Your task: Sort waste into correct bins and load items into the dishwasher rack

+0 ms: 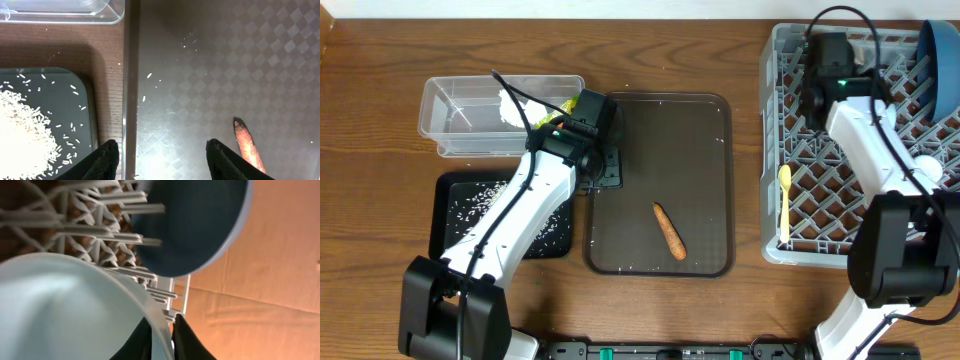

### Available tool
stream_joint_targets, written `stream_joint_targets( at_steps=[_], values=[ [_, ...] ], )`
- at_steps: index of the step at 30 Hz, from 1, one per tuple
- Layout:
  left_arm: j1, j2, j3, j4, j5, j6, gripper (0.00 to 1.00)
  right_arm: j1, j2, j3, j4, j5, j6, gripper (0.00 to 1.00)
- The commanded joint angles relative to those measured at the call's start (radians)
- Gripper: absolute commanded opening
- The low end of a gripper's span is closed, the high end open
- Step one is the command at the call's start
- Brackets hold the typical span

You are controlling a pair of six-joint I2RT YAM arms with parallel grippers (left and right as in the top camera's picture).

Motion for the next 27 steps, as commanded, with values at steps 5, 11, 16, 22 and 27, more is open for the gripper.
stream_joint_targets(
  at_steps=[5, 11, 16, 22, 27],
  values=[
    [0.005, 0.005, 0.009, -0.003, -0.008, 0.006, 0.59, 0.054, 0.045, -0.029, -0.053, -0.221, 0.093, 0.17],
    [0.005, 0.005, 0.009, -0.003, -0.008, 0.006, 0.59, 0.071, 0.048, -0.029, -0.056, -0.125, 0.106, 0.1],
    [0.005, 0.005, 0.009, -0.003, -0.008, 0.006, 0.59, 0.061, 0.048, -0.029, 0.029, 0.173, 0.117, 0.01],
    [0.005, 0.005, 0.009, -0.003, -0.008, 0.006, 0.59, 0.033, 0.048, -0.029, 0.205, 0.31, -0.062, 0.01],
    [0.005, 0.005, 0.009, -0.002, -0.008, 0.006, 0.59, 0.029, 0.048, -0.029, 0.242, 0.304, -0.104, 0.01]
  ],
)
